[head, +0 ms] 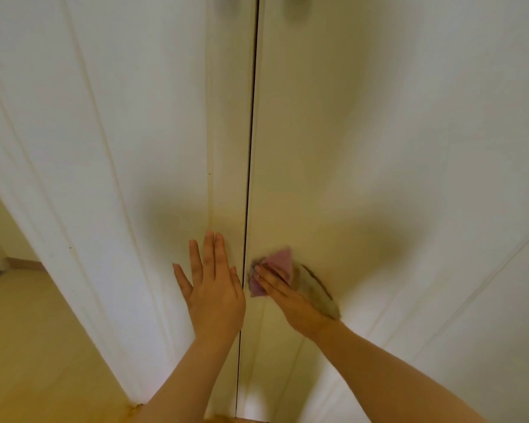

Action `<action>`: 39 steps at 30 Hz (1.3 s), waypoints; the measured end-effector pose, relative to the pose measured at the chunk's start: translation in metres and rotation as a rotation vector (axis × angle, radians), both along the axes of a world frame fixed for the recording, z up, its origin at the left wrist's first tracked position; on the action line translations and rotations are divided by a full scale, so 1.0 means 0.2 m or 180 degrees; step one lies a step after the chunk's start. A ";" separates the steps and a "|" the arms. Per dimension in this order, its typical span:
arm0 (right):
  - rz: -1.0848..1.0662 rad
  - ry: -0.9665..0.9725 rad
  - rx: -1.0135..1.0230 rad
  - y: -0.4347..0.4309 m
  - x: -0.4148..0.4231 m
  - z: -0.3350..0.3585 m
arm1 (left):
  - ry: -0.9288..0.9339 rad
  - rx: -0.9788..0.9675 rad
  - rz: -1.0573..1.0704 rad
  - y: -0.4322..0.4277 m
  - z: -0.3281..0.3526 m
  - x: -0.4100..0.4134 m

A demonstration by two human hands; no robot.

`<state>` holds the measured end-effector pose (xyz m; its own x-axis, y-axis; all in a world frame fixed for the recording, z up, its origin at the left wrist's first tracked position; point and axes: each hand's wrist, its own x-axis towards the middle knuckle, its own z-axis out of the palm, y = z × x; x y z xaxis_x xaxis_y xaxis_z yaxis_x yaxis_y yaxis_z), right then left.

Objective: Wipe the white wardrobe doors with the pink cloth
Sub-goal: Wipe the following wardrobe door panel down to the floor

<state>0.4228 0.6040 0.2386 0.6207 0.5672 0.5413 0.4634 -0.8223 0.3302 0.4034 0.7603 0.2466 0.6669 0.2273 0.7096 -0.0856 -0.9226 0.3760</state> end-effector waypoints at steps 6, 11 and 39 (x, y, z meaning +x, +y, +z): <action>0.0555 0.0856 0.1121 0.07 0.09 0.30 | -0.0011 -0.0084 -0.0009 0.01 0.00 -0.01; 0.0599 0.1001 0.0673 0.02 0.03 0.03 | 0.0110 0.0061 -0.0161 0.03 -0.03 -0.01; 0.0394 -0.0298 0.1618 -0.06 -0.02 0.07 | -0.0478 -0.1552 -0.0919 -0.33 0.11 -0.07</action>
